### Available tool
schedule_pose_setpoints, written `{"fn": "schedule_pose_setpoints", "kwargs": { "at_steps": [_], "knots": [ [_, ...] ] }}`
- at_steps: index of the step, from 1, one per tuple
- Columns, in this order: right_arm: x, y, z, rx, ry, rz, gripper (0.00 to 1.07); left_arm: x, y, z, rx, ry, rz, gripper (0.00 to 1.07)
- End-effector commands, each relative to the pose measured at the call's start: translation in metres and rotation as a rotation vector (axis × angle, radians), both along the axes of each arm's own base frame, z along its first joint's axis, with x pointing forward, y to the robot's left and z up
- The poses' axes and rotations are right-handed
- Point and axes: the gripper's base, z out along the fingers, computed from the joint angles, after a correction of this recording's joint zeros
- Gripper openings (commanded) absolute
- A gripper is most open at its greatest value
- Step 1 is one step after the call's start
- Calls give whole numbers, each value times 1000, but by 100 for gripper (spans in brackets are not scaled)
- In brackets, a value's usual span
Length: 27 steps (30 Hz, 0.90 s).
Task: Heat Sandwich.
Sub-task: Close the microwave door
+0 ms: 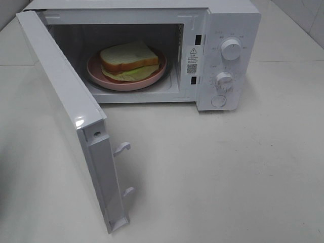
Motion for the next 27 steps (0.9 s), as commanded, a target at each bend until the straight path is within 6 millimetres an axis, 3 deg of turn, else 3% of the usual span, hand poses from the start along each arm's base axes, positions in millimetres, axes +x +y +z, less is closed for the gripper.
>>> {"fn": "schedule_pose_setpoints", "kwargs": {
  "at_steps": [1,7,17,27],
  "knots": [
    [-4,-1,0,-4,-32,-4,76,10,-9,-3,-16,-44,-101,0],
    [-4,-1,0,-4,-32,-4,76,21,-25,-10,-46,-83,-285,0],
    [-4,-1,0,-4,-32,-4,76,32,-49,-28,-68,-64,-450,0],
    [-4,-1,0,-4,-32,-4,76,34,-77,-43,-68,-17,-464,0]
  ]
}}
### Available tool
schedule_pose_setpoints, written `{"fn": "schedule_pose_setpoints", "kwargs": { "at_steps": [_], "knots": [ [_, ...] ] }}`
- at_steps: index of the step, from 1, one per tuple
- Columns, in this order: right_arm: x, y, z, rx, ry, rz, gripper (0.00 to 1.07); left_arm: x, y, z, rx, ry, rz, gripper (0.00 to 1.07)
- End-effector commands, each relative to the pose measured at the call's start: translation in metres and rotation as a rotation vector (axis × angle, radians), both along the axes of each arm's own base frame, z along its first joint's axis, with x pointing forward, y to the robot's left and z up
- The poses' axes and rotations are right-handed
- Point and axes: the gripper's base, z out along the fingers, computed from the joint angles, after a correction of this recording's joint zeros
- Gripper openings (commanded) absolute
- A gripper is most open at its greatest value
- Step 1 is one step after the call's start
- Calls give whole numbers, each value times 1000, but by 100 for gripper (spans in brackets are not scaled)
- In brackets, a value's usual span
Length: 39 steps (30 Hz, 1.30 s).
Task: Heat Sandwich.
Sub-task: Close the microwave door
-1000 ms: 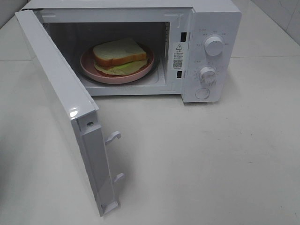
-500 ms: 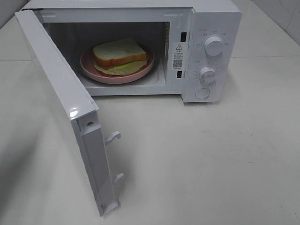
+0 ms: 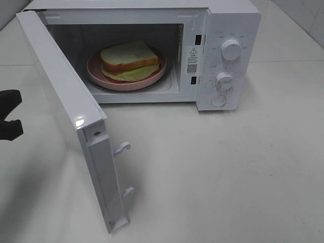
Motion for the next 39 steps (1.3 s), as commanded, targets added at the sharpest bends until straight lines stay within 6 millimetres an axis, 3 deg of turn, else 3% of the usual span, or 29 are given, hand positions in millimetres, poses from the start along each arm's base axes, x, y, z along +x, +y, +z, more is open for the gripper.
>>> {"fn": "schedule_pose_setpoints", "kwargs": {
  "at_steps": [1,28,39],
  "knots": [
    [-4,-1,0,-4,-32,-4,76,0,-8,-2,-2,-12,-1,0],
    [-4,-1,0,-4,-32,-4,76,31,-98,2,-35,-24,-107,0],
    [-4,-1,0,-4,-32,-4,76,56,-148,11,-13,-20,-126,0]
  ]
}}
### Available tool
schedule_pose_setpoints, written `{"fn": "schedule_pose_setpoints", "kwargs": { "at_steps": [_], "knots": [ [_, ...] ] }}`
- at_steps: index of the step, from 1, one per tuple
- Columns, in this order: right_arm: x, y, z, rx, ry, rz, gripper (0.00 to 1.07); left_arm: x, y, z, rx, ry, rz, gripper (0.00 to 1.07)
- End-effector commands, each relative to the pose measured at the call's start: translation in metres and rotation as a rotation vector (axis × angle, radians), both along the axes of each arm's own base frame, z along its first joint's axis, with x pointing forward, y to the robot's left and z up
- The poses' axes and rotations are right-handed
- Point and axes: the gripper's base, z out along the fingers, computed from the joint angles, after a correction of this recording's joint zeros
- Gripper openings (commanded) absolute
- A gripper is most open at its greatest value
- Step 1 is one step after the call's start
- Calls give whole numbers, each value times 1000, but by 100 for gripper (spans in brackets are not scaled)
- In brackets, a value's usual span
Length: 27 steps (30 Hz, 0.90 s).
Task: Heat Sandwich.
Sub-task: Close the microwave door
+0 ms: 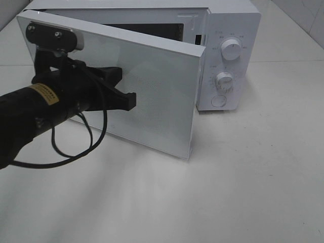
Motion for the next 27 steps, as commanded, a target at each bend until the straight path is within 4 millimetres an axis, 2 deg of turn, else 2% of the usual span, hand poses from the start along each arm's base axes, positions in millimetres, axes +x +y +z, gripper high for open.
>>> {"fn": "schedule_pose_setpoints", "kwargs": {
  "at_steps": [1,7,15,27],
  "knots": [
    [-4,-1,0,-4,-32,-4,76,9,-14,5,-3,-12,14,0],
    [-4,-1,0,-4,-32,-4,76,22,-31,8,-17,-16,44,0],
    [-4,-1,0,-4,-32,-4,76,50,-60,8,-32,0,28,0],
    [-4,-1,0,-4,-32,-4,76,76,-86,4,-47,-10,18,0]
  ]
}}
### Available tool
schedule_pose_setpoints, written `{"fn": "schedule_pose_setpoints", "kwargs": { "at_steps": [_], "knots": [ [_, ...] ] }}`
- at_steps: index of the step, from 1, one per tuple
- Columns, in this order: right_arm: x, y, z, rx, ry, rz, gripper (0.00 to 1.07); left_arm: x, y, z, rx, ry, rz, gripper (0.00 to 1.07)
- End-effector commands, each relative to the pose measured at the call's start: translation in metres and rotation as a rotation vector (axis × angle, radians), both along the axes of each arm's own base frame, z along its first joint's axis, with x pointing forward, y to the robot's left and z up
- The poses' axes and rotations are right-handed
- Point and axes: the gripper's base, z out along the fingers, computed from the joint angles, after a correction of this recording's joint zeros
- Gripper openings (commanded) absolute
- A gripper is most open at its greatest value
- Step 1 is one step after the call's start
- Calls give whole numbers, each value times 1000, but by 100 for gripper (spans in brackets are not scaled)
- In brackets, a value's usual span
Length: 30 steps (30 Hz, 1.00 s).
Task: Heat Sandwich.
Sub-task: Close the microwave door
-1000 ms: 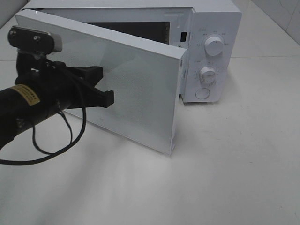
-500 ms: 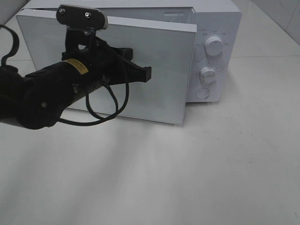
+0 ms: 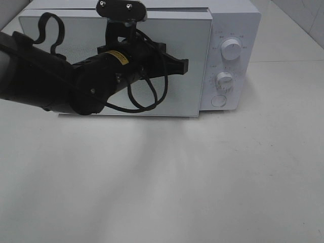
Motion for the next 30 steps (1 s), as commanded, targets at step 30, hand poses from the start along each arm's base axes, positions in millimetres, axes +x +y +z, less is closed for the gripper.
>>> {"fn": "schedule_pose_setpoints", "kwargs": {
  "at_steps": [30],
  "knots": [
    [-4,-1,0,-4,-32,-4,76,47,-13,2,-10,14,83,0]
  ]
}}
